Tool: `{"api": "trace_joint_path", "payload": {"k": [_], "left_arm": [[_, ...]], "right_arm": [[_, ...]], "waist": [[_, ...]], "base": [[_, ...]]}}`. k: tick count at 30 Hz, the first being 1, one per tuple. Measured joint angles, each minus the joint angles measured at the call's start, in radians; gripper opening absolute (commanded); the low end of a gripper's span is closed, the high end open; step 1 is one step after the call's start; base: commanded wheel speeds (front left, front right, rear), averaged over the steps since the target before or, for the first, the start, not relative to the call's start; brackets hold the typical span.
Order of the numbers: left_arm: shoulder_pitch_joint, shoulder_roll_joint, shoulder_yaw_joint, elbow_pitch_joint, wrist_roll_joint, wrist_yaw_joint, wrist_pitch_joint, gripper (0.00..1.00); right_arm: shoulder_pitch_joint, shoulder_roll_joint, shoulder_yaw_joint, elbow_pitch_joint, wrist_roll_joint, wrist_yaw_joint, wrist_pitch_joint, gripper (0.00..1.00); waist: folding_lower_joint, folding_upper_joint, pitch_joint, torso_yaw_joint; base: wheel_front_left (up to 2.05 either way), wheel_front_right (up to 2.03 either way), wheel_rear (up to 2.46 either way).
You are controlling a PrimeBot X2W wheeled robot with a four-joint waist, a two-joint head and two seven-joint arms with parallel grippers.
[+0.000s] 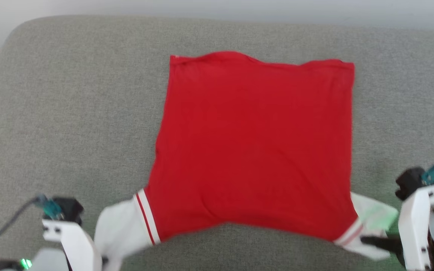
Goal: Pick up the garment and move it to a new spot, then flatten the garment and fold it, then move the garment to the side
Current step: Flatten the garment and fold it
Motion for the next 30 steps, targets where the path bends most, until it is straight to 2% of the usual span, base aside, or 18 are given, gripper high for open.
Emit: {"api": "trace_joint_path", "payload": {"k": [4, 7, 8, 9, 16, 23, 27, 30], "left_arm": [[0.074, -0.001, -0.007, -0.047, -0.022, 0.036, 0.000, 0.00], [0.087, -0.020, -0.003, -0.047, -0.030, 0.037, -0.022, 0.00], [0.088, -0.029, -0.006, -0.043, -0.033, 0.034, -0.023, 0.00], [0.088, -0.037, -0.009, -0.039, -0.037, 0.028, -0.025, 0.00], [0.078, -0.090, -0.007, -0.013, -0.046, 0.003, -0.076, 0.00], [0.065, -0.095, 0.005, -0.011, -0.046, -0.011, -0.102, 0.00], [0.044, -0.101, 0.004, -0.013, -0.029, -0.028, -0.111, 0.00], [0.008, -0.111, 0.002, -0.011, -0.016, -0.046, -0.121, 0.00]], "right_arm": [[0.125, 0.047, -0.093, -0.079, -0.068, 0.000, 0.049, 0.00], [0.159, 0.108, -0.135, -0.129, -0.142, 0.000, 0.047, 0.02], [0.163, 0.120, -0.135, -0.142, -0.172, 0.000, 0.045, 0.47], [0.164, 0.126, -0.132, -0.157, -0.201, 0.000, 0.041, 1.00], [0.160, 0.148, -0.174, -0.278, -0.305, 0.000, 0.036, 1.00], [0.105, 0.183, -0.281, -0.458, -0.384, 0.000, 0.027, 1.00], [0.003, 0.233, -0.329, -0.460, -0.454, 0.000, -0.033, 1.00], [-0.106, 0.255, -0.336, -0.390, -0.527, 0.000, -0.109, 1.00]], "waist": [[0.0000, 0.0000, 0.013, 0.008], [0.0000, 0.0000, 0.026, 0.011], [0.0000, 0.0000, 0.030, 0.011], [0.0000, 0.0000, 0.034, 0.011], [0.0000, 0.0000, 0.043, 0.005], [0.0000, 0.0000, 0.047, 0.003], [0.0000, 0.0000, 0.063, 0.009], [0.0000, 0.0000, 0.081, 0.017]], "base": [[0.00, 0.00, 0.00], [0.00, 0.00, 0.00], [0.00, 0.00, 0.00], [0.00, 0.00, 0.00], [0.00, 0.00, 0.00], [0.00, 0.00, 0.00], [0.00, 0.00, 0.00], [0.00, 0.00, 0.00]]}}
